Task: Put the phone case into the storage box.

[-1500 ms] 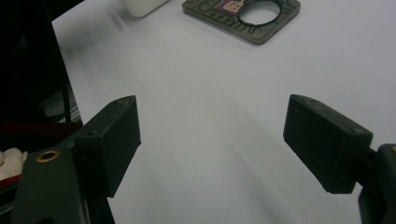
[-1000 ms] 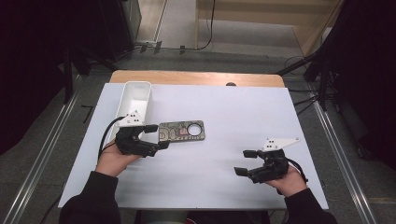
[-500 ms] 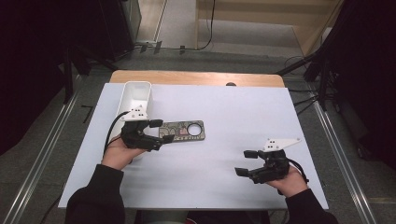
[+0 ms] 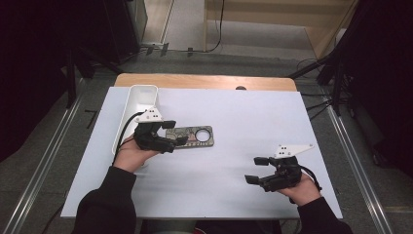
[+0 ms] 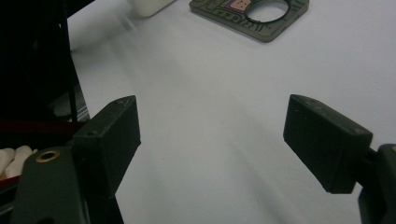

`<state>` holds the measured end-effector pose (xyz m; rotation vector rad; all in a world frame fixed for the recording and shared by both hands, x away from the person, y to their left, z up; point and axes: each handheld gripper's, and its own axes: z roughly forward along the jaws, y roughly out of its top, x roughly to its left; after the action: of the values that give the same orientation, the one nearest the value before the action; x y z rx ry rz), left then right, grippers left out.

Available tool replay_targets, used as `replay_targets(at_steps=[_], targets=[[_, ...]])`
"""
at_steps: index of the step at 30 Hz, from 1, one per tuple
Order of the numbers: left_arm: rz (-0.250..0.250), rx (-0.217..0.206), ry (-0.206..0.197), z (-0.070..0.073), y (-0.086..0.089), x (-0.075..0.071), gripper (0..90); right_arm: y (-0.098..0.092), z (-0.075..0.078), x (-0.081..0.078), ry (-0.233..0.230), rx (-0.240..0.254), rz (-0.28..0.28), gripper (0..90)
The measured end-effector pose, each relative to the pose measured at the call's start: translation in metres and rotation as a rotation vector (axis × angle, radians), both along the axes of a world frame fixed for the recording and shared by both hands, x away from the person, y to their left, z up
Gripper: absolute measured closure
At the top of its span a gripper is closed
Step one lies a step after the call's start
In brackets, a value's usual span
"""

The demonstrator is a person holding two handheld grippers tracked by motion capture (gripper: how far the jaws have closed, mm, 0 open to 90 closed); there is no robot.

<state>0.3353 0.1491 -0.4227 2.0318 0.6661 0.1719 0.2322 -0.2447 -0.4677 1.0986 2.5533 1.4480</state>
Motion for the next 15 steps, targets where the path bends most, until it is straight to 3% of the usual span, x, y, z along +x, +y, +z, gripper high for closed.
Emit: replay_targets(at_steps=[15], targets=[[-0.008,-0.034,0.025,-0.004,-0.015,0.021,20.5,0.001,-0.001,0.001,0.005,0.002,0.006,17.8]])
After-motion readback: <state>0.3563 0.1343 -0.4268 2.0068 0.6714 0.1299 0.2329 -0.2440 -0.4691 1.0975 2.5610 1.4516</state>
